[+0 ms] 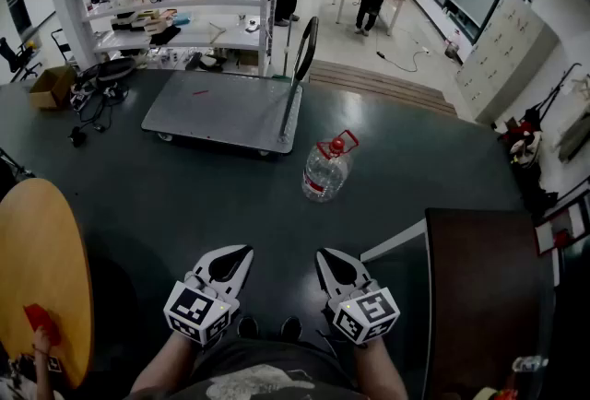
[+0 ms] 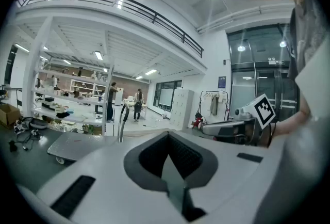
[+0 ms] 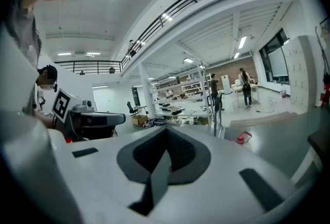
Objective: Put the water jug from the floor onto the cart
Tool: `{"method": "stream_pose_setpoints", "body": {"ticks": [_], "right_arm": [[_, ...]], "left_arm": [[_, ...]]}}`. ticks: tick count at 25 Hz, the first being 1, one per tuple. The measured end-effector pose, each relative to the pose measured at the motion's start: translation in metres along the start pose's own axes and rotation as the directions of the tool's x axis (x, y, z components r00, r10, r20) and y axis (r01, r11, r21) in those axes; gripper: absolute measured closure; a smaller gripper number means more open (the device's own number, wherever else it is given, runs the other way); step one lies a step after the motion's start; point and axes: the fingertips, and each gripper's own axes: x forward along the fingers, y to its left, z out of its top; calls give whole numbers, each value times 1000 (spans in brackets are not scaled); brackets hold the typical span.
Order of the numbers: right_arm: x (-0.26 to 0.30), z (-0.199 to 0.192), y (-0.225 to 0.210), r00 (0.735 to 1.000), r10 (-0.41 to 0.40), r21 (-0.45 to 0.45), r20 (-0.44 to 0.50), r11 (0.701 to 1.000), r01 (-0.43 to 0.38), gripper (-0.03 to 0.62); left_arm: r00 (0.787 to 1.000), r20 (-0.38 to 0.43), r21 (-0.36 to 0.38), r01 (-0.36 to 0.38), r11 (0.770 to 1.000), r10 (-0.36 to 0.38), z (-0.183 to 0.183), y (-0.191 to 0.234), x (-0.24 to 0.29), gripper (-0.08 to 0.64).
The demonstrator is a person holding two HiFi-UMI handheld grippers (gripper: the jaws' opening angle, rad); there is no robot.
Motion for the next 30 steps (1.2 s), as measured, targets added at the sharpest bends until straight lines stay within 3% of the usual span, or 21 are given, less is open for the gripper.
{"method": "stream_pose_setpoints", "body": {"ticks": [10, 16, 24, 30], "right_arm": [[4, -4, 19, 1000, -12, -26, -2, 1000, 12, 603], [5, -2, 16, 998, -68, 2, -6, 998, 68, 603], [16, 1, 15, 990, -119, 133, 76, 985, 109, 601], [15, -14, -11, 981, -186, 148, 49, 973, 177, 601]], "left_arm": [[1000, -2, -2, 1, 1000, -2, -7, 7, -21, 554], [1000, 6, 0, 21, 1000, -21, -5, 9, -23, 554], [991, 5, -39, 133, 990, -133, -16, 12, -28, 552], [984, -21, -25, 177, 984, -178, -23, 15, -3, 554]]}}
